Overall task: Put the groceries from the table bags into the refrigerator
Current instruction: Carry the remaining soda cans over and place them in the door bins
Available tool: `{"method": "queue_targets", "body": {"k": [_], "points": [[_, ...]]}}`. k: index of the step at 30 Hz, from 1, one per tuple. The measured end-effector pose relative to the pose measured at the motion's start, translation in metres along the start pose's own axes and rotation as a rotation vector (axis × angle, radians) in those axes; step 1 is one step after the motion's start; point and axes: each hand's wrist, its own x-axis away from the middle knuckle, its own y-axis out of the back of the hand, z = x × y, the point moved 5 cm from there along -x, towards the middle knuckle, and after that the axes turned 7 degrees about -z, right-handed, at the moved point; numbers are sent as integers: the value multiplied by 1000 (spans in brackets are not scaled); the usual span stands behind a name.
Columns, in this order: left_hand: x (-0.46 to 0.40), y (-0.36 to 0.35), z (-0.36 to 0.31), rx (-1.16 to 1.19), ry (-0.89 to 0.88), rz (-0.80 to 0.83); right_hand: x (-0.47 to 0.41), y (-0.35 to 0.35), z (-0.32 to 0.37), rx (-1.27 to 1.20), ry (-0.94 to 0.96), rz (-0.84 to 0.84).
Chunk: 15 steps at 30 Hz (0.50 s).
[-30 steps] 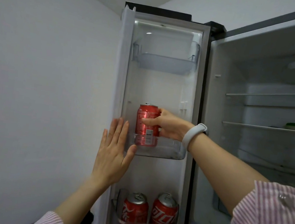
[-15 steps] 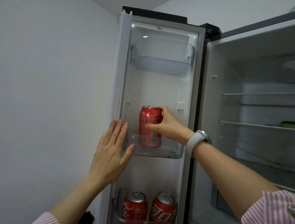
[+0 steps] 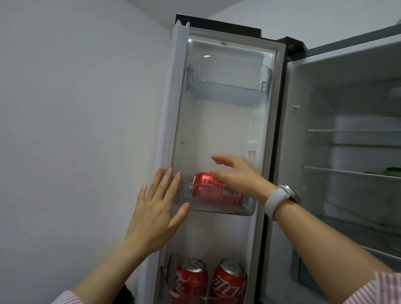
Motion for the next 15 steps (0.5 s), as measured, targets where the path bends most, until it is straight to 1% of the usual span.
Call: {"method": "queue_targets", "body": {"k": [2, 5, 8, 11, 15], "points": [[0, 4, -4, -3, 3, -16, 20, 2, 9, 39, 93, -120], [11, 15, -14, -29, 9, -87, 60, -4, 15, 177, 223, -287], [48, 22, -21, -46, 51, -121, 109, -25, 5, 221, 265, -383], [110, 23, -17, -83, 135, -57, 164, -66, -13, 190, 202, -347], [214, 29, 2, -153, 297, 166, 241, -145, -32, 61, 16, -124]]}}
